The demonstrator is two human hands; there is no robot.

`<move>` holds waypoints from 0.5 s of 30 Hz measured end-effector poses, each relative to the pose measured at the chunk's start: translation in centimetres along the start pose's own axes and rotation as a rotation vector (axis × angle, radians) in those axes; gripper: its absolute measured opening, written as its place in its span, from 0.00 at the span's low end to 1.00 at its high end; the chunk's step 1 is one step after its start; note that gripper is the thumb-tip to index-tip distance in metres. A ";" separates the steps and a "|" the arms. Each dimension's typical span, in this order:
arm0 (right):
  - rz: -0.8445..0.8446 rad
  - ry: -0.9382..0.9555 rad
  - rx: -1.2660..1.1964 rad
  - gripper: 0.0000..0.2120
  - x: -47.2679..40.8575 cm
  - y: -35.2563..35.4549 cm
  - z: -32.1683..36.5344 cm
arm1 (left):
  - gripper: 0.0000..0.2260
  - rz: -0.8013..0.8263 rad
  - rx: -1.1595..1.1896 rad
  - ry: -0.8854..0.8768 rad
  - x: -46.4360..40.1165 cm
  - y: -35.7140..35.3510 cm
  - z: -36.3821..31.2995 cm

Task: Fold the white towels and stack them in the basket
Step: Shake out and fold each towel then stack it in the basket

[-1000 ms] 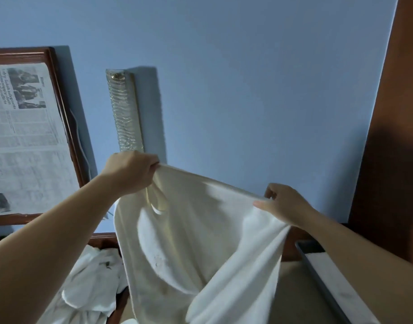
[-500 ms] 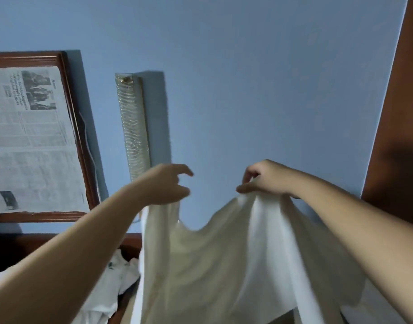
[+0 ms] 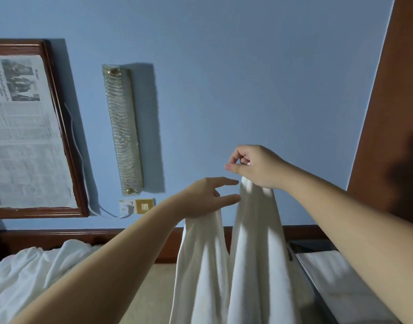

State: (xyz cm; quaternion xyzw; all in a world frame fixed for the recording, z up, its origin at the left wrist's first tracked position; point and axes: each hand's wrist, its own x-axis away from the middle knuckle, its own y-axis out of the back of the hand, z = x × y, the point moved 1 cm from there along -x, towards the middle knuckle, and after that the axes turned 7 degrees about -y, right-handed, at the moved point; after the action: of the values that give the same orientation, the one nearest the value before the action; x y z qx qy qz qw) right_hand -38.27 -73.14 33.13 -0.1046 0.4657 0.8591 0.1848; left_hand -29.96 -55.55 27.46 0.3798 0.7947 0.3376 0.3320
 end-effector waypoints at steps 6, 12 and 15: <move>-0.033 0.014 -0.066 0.09 0.8 -0.2 -1.2 | 0.11 0.042 0.348 -0.017 -0.1 -2.5 -0.8; -0.029 -0.006 -0.103 0.08 1.4 -0.3 -2.5 | 0.04 -0.176 0.232 -0.024 -0.4 -3.7 0.5; -0.020 -0.015 -0.120 0.09 1.7 -0.3 -2.9 | 0.05 -0.287 0.167 -0.013 -0.6 -4.0 1.0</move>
State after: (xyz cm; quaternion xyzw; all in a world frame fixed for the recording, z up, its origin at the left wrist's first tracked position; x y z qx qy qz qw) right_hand -39.65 -75.04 30.73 -0.1138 0.4109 0.8843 0.1903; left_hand -30.37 -57.73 23.86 0.2909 0.8639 0.2171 0.3491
